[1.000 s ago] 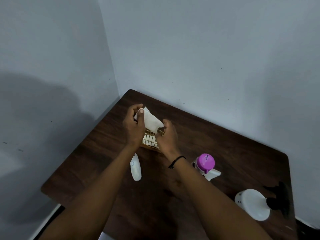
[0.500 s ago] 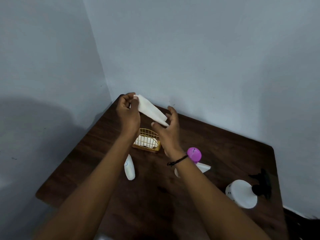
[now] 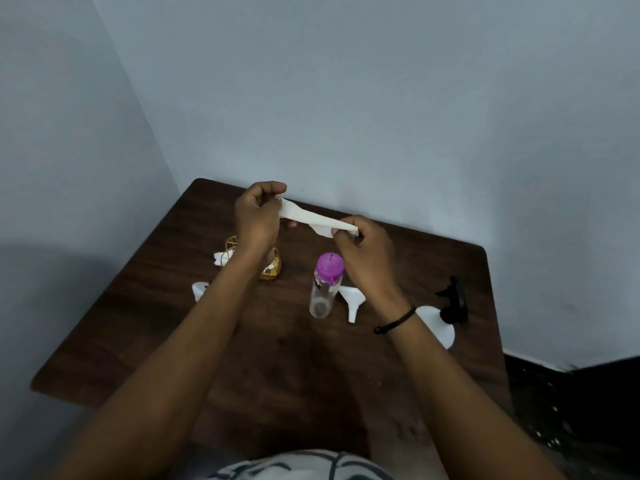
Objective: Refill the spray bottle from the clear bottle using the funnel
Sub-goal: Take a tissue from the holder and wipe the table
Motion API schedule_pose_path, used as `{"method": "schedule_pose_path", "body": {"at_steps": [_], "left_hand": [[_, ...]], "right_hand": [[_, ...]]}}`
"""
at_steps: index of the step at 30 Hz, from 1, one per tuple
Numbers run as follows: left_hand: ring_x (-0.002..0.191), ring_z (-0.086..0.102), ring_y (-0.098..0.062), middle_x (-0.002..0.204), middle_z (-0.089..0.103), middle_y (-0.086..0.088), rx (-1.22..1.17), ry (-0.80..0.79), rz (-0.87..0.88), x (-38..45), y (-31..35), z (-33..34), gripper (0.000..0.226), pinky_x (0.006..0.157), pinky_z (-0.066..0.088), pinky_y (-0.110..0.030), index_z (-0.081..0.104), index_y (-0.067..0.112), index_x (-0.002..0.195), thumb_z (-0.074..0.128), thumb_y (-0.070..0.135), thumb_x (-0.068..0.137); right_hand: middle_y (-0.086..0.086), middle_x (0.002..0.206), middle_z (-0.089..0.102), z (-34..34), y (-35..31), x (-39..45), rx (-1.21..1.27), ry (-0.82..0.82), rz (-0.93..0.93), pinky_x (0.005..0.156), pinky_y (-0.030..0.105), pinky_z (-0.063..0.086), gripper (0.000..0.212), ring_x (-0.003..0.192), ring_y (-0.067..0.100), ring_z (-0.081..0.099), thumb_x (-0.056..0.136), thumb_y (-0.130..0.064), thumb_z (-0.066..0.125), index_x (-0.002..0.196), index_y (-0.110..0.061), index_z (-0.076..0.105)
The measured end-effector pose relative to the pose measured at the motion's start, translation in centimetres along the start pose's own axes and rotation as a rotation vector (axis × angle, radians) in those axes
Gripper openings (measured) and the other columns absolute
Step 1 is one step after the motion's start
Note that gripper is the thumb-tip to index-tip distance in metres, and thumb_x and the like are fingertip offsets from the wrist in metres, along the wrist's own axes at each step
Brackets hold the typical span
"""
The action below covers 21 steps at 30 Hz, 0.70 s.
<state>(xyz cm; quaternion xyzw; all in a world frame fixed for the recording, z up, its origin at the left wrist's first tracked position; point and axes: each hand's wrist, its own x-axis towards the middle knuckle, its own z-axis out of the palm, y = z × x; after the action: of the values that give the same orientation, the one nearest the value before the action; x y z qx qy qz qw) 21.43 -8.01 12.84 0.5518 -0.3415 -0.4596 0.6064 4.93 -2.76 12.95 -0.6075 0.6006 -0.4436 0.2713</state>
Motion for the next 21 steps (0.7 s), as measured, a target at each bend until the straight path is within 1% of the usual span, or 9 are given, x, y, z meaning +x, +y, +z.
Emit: {"method": "schedule_pose_path", "body": {"at_steps": [4,5,7,9,12,14,16,18,21], "left_hand": [[0.095,0.069,-0.022,0.102,0.071,-0.012,-0.03,-0.283,-0.186,-3.1,-0.1,1.1,0.012,0.068,0.059,-0.027,0.068,0.001,0.1,0.058,0.003,0.094],[0.096,0.069,-0.022,0.103,0.071,-0.014,-0.042,-0.364,-0.226,-4.0,-0.3,1.3,0.013,0.074,0.06,-0.028,0.068,0.0,0.103,0.062,0.005,0.092],[0.093,0.07,-0.021,0.102,0.071,-0.013,0.016,-0.507,-0.256,-5.4,-0.9,1.4,0.02,0.081,0.06,-0.03,0.069,0.001,0.106,0.07,0.006,0.086],[0.086,0.071,-0.018,0.096,0.073,-0.008,0.228,-0.613,-0.169,-6.7,-1.4,1.5,0.025,0.081,0.06,-0.03,0.07,0.006,0.106,0.075,0.005,0.081],[0.071,0.07,-0.018,0.09,0.075,-0.014,0.562,-0.762,-0.03,-8.3,-2.2,2.1,0.018,0.07,0.059,-0.031,0.072,0.006,0.102,0.073,0.005,0.084],[0.064,0.068,-0.02,0.081,0.073,-0.014,0.692,-0.815,-0.051,-9.2,-3.1,2.7,0.012,0.066,0.059,-0.036,0.071,0.009,0.1,0.068,0.01,0.089],[0.057,0.063,-0.012,0.074,0.069,-0.007,0.795,-0.814,-0.106,-10.0,-4.6,3.2,0.01,0.056,0.056,-0.027,0.069,0.014,0.101,0.065,0.016,0.092],[0.055,0.058,-0.009,0.079,0.067,-0.003,0.863,-0.807,-0.159,-10.8,-7.1,3.3,0.013,0.049,0.047,-0.019,0.067,0.015,0.105,0.064,0.019,0.093],[0.069,0.059,-0.013,0.094,0.068,-0.007,0.926,-0.792,-0.216,-11.2,-12.0,2.8,0.011,0.051,0.045,-0.022,0.07,0.014,0.099,0.067,0.02,0.091]], "right_hand": [[0.009,0.076,0.067,-4.1,1.4,-2.6,0.195,-0.026,0.146,0.063,0.036,0.047,0.014,0.067,0.016,0.059,0.094,-0.02,0.064,0.086,-0.009,0.067],[0.01,0.082,0.07,-5.0,1.9,-3.3,0.273,-0.019,0.195,0.065,0.038,0.051,0.011,0.073,0.017,0.064,0.094,-0.019,0.063,0.09,-0.011,0.069],[0.012,0.098,0.074,-6.6,2.7,-4.8,0.413,-0.012,0.306,0.07,0.035,0.057,0.01,0.084,0.022,0.072,0.097,-0.014,0.061,0.102,-0.013,0.07],[0.015,0.103,0.073,-8.0,3.5,-6.3,0.503,-0.008,0.386,0.072,0.033,0.058,0.012,0.082,0.022,0.073,0.098,-0.011,0.059,0.106,-0.011,0.068],[0.012,0.102,0.074,-9.6,4.9,-8.6,0.546,-0.001,0.466,0.07,0.031,0.059,0.012,0.079,0.021,0.072,0.098,-0.01,0.058,0.107,-0.013,0.067],[0.01,0.099,0.074,-10.2,6.1,-10.1,0.553,0.001,0.542,0.069,0.031,0.059,0.012,0.077,0.02,0.071,0.098,-0.009,0.059,0.105,-0.016,0.066],[0.009,0.098,0.074,-10.4,7.8,-11.6,0.539,-0.029,0.632,0.066,0.03,0.059,0.012,0.076,0.019,0.071,0.098,-0.008,0.059,0.105,-0.015,0.065],[0.013,0.103,0.073,-10.2,9.9,-13.3,0.496,-0.076,0.712,0.062,0.029,0.057,0.014,0.075,0.021,0.072,0.096,-0.007,0.059,0.11,-0.01,0.064],[0.015,0.102,0.072,-8.9,13.0,-16.0,0.469,-0.125,0.839,0.056,0.027,0.052,0.019,0.07,0.019,0.069,0.096,-0.004,0.058,0.115,-0.004,0.061]]}}
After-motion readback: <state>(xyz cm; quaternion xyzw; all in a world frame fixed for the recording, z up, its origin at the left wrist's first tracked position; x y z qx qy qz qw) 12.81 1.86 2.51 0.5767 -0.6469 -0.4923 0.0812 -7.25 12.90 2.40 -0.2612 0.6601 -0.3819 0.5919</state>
